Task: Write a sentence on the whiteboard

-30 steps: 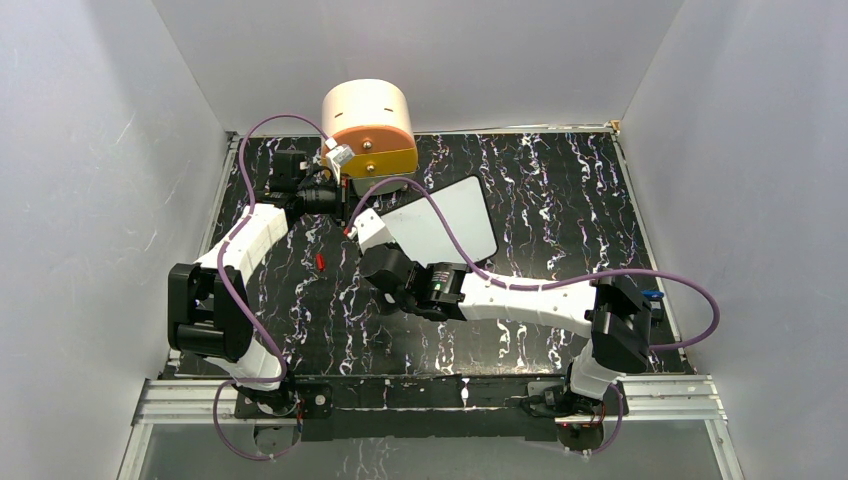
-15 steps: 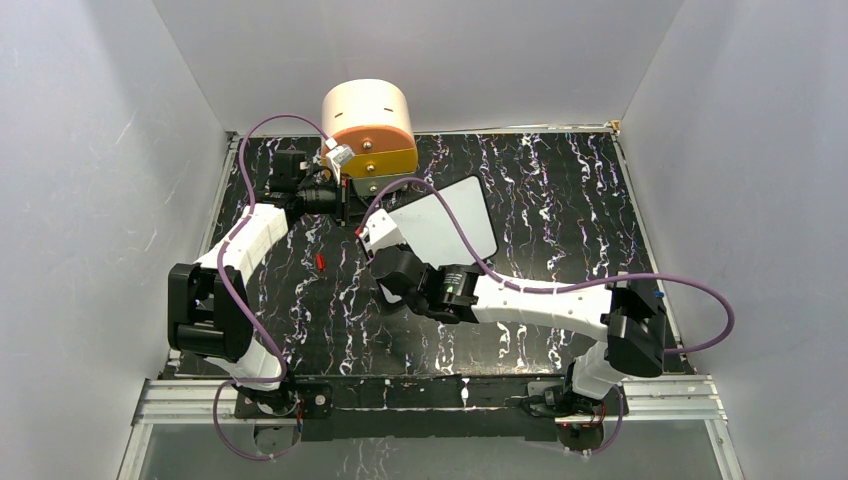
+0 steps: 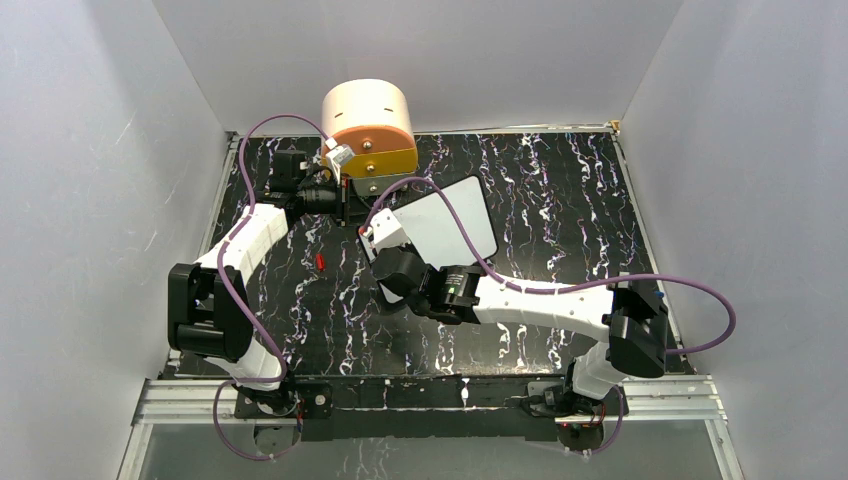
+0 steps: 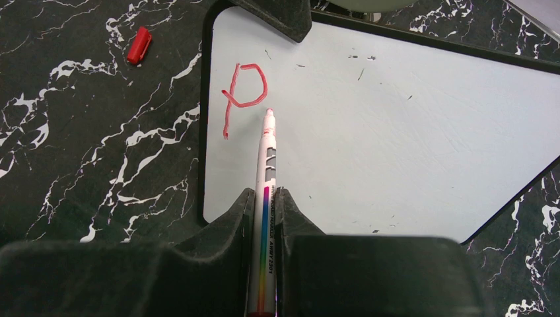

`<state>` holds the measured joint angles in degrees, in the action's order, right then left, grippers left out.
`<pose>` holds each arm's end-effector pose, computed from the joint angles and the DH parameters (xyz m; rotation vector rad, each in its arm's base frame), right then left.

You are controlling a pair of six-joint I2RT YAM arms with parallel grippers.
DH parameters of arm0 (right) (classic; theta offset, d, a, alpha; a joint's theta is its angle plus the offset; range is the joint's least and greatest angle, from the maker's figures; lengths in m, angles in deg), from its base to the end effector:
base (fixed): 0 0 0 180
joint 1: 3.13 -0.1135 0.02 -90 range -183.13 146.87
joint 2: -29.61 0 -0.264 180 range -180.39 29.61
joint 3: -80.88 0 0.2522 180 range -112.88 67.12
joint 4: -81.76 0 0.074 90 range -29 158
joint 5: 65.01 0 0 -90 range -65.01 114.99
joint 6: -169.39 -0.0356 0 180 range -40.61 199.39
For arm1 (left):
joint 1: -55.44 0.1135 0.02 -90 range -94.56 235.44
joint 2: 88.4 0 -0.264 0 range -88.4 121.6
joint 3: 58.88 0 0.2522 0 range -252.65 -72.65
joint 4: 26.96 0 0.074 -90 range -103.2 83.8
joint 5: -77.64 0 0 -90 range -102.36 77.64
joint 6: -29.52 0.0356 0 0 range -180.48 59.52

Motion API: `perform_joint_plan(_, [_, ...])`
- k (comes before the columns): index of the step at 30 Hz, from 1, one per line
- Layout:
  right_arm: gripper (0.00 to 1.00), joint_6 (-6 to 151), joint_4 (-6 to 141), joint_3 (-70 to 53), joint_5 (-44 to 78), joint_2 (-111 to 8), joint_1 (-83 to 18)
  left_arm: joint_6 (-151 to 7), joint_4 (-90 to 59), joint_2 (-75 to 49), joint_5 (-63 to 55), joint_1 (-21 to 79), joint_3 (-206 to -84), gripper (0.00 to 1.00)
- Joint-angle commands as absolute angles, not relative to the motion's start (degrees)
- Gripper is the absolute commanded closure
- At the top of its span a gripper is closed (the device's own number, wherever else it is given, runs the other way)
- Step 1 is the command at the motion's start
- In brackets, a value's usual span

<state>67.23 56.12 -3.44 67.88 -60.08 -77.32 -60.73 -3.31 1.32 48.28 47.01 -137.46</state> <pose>0.1202 0.3354 0.3023 -0.6224 1.8615 0.1927 0.3330 -0.0807 0.2766 0.7404 1.9194 -1.2251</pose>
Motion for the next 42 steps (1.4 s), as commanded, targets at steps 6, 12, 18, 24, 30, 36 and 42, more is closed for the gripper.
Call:
perform_joint_plan(6, [1.00, 66.22, 58.04, -4.68, 70.08, -61.07, -76.96, -60.10, -0.72, 1.87, 45.16, 46.56, -136.63, 1.00])
perform_joint_plan(12, [1.00, 66.06, 57.70, -5.16, 69.81, -61.88, -76.72, -60.09, -0.72, 2.03, 45.34, 46.56, -136.56, 1.00])
perform_joint_plan(18, [1.00, 66.00, 58.10, -5.29, 70.07, -62.15, -76.69, -60.08, -0.70, 2.04, 45.46, 46.56, -136.54, 1.00])
perform_joint_plan(24, [1.00, 66.37, 58.76, -5.56, 69.50, -62.82, -76.58, -60.08, -0.71, 1.93, 45.55, 46.56, -136.59, 1.00])
perform_joint_plan(30, [1.00, 66.83, 59.19, -5.67, 68.55, -63.47, -76.47, -60.10, -0.77, 2.04, 45.55, 46.56, -136.55, 1.00])
perform_joint_plan(36, [1.00, 67.23, 59.47, -5.19, 67.14, -63.21, -76.49, -60.11, -0.72, 2.13, 45.51, 46.56, -136.54, 1.00])
perform_joint_plan(42, [1.00, 67.21, 58.86, -4.96, 65.56, -63.11, -76.48, -60.05, -0.72, 2.13, 45.39, 46.56, -136.54, 1.00])
